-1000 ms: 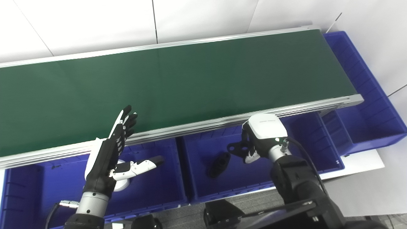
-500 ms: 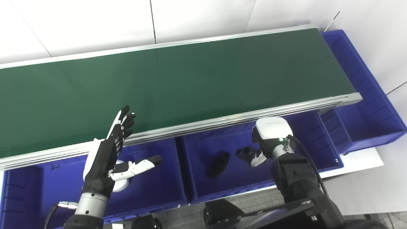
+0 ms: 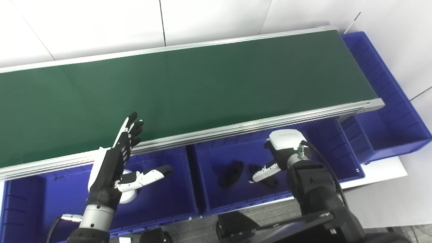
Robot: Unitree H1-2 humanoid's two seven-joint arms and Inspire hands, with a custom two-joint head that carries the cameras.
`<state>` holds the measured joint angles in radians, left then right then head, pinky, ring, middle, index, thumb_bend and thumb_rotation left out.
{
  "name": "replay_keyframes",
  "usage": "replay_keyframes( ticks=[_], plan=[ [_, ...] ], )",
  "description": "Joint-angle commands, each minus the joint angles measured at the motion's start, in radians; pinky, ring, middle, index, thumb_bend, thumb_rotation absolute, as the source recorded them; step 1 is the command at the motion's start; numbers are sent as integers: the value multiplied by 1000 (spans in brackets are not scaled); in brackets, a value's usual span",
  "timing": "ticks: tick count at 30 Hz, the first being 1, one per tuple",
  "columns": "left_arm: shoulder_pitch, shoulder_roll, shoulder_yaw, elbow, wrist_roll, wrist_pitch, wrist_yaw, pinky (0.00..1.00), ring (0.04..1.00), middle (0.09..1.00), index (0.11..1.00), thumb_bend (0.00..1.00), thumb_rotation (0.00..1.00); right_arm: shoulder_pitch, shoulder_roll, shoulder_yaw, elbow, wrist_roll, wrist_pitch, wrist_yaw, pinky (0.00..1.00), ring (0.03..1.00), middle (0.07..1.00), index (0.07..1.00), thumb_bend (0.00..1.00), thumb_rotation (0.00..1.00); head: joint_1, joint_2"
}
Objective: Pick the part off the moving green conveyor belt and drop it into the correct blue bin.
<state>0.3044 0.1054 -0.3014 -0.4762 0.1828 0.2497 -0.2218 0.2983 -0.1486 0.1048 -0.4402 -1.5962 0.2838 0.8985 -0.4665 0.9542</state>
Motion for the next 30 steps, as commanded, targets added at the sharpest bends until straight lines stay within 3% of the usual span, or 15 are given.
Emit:
replay_keyframes(
  ticks=[1, 3, 4, 6, 9, 12, 14, 15, 16, 17, 18, 19, 22, 25, 30],
  plan=[
    [-10, -4, -6, -15, 3, -24, 6, 920, 946, 947, 982, 669, 269, 7, -17, 1, -59, 44, -39, 4, 705, 691, 693, 792, 1000, 673, 15, -8],
    [-6, -6, -10, -5, 7, -39, 10, 922, 946, 948, 982, 667, 268, 23, -13, 1, -94, 97, -41, 14, 519, 606, 647, 779, 970, 650, 40, -17],
    [-3, -9, -14, 6, 8, -52, 13, 923, 946, 948, 982, 666, 268, 38, -3, -2, -133, 136, -33, 31, 472, 585, 637, 777, 961, 644, 96, -38],
    [6, -14, -23, 22, 11, -70, 19, 924, 945, 948, 981, 662, 259, 59, 14, -1, -232, 207, -18, 91, 439, 589, 661, 776, 902, 649, 142, -59],
    [23, -21, -43, 42, 23, -93, 26, 942, 953, 955, 980, 663, 242, 86, 56, 5, -401, 315, 8, 188, 371, 490, 578, 726, 824, 705, 214, -96],
    [39, -26, -63, 74, 39, -130, 39, 923, 959, 961, 979, 659, 222, 127, 99, 6, -485, 426, 12, 163, 317, 408, 498, 650, 782, 670, 269, -137],
    [48, -30, -75, 97, 47, -150, 46, 924, 962, 964, 978, 659, 217, 178, 145, -2, -495, 548, 2, 52, 319, 406, 493, 613, 772, 627, 296, -165],
    [52, -31, -84, 112, 60, -156, 49, 925, 963, 966, 977, 661, 216, 248, 221, -28, -391, 776, -180, -191, 320, 406, 493, 597, 768, 604, 317, -196],
    [55, -32, -89, 122, 70, -160, 51, 921, 962, 966, 974, 664, 228, 297, 276, -45, -312, 941, -317, -369, 316, 395, 481, 560, 700, 582, 317, -196],
    [57, -34, -96, 138, 80, -169, 55, 919, 961, 967, 973, 666, 235, 327, 322, -59, -192, 1084, -514, -534, 314, 389, 475, 540, 666, 571, 333, -226],
    [58, -36, -101, 154, 91, -178, 60, 901, 952, 960, 971, 677, 257, 336, 339, -61, -96, 1161, -652, -647, 358, 417, 503, 564, 576, 642, 339, -239],
    [58, -38, -104, 166, 97, -187, 65, 893, 947, 956, 969, 682, 262, 332, 336, -56, -44, 1182, -716, -697, 371, 427, 512, 573, 558, 668, 344, -249],
    [60, -45, -115, 201, 126, -214, 83, 853, 919, 938, 953, 701, 256, 304, 294, -46, 68, 1195, -754, -814, 428, 489, 552, 586, 531, 742, 376, -292],
    [63, -51, -117, 215, 133, -221, 89, 851, 915, 932, 938, 709, 219, 291, 279, -51, 154, 1255, -754, -833, 476, 550, 633, 642, 549, 748, 385, -301],
    [64, -41, -120, 236, 134, -237, 101, 805, 893, 916, 923, 728, 215, 260, 205, 26, 258, 1269, -754, -946, 538, 636, 711, 687, 552, 743, 398, -349]
  ],
)
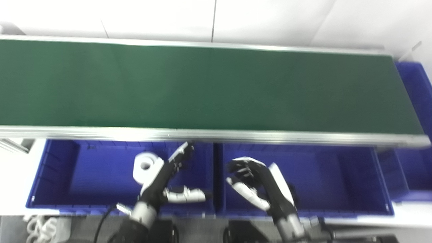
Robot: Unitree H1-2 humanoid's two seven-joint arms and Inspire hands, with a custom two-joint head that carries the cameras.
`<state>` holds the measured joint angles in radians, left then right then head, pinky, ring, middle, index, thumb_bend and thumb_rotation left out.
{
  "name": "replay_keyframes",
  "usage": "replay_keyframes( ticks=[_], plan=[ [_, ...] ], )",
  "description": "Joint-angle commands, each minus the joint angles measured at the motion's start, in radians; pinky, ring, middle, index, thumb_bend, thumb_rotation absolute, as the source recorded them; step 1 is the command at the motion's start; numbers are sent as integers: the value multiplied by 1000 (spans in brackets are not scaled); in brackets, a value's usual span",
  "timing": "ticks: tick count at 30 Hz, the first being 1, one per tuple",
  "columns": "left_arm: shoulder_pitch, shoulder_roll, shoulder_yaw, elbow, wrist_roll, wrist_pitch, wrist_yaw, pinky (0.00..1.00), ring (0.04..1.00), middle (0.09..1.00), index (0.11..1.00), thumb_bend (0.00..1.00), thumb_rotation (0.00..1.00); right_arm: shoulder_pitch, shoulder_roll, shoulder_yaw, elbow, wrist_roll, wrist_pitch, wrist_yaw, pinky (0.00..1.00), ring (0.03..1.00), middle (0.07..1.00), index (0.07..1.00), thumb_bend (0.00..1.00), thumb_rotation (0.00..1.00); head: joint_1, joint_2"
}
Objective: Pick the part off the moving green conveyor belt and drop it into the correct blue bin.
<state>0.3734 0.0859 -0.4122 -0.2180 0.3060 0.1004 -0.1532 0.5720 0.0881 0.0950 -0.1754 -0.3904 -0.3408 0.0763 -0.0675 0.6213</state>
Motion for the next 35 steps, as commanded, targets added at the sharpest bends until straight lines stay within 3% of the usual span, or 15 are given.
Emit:
replay_keyframes(
  ticks=[1, 6, 13, 20, 21, 23, 26, 27, 28, 29, 30, 31, 32, 34, 35],
  plan=[
    [-4, -19, -10, -19, 11, -91, 33, 792, 889, 913, 924, 733, 221, -20, -50, 59, 8, 61, -129, -156, 542, 644, 718, 689, 563, 744, -2, -19],
    [-8, -12, -8, 21, 12, -125, 37, 795, 889, 906, 918, 747, 220, -53, -136, 175, 80, 64, -129, -278, 558, 666, 750, 699, 588, 725, -10, -64],
    [-11, -5, -1, 47, 10, -152, 44, 761, 873, 895, 905, 764, 201, -93, -190, 269, 138, 75, -129, -359, 591, 691, 762, 691, 653, 721, -32, -99],
    [-9, -2, 19, 41, -48, -183, 31, 769, 872, 892, 897, 752, 207, -115, -201, 310, 158, 81, -129, -385, 607, 712, 777, 707, 708, 793, -54, -71],
    [-7, -3, 23, 38, -66, -191, 27, 790, 879, 894, 893, 695, 241, -116, -201, 313, 157, 86, -129, -382, 621, 725, 787, 720, 729, 813, -56, -65],
    [-4, -7, 32, 31, -104, -209, 25, 811, 888, 898, 889, 635, 282, -120, -210, 325, 155, 119, -129, -360, 643, 746, 804, 738, 744, 822, -60, -48],
    [-1, -10, 42, 15, -130, -222, 24, 841, 899, 900, 880, 563, 436, -127, -219, 339, 149, 159, -129, -331, 683, 780, 836, 778, 776, 841, -71, 14],
    [0, -9, 45, 9, -134, -222, 22, 849, 906, 903, 884, 561, 482, -128, -218, 339, 147, 169, -129, -323, 696, 789, 843, 785, 787, 840, -71, 14],
    [0, -8, 48, -4, -136, -214, 19, 858, 912, 905, 889, 557, 509, -125, -214, 336, 140, 176, -129, -312, 707, 796, 847, 789, 799, 839, -82, 60],
    [1, -7, 50, -13, -138, -209, 17, 865, 915, 907, 893, 553, 533, -124, -210, 333, 134, 181, -129, -303, 720, 804, 854, 795, 807, 841, -82, 60],
    [-1, -6, 54, -28, -129, -198, 19, 868, 917, 908, 895, 551, 545, -121, -205, 328, 122, 187, -123, -289, 727, 808, 858, 798, 811, 842, -102, 124],
    [-2, -5, 56, -38, -123, -191, 20, 875, 922, 913, 907, 561, 637, -119, -201, 323, 112, 191, -119, -277, 757, 825, 873, 819, 798, 846, -102, 124],
    [-3, -4, 59, -52, -117, -181, 20, 878, 924, 915, 911, 564, 670, -112, -195, 317, 98, 196, -108, -268, 768, 831, 878, 826, 793, 848, -118, 166],
    [-4, -3, 61, -78, -106, -165, 19, 903, 935, 929, 932, 591, 817, -98, -181, 308, 66, 218, -82, -249, 817, 853, 894, 842, 762, 883, -128, 211],
    [-4, -2, 62, -88, -104, -159, 18, 909, 936, 932, 937, 592, 856, -93, -175, 303, 55, 226, -73, -239, 835, 862, 899, 848, 758, 897, -128, 211]
  ],
)
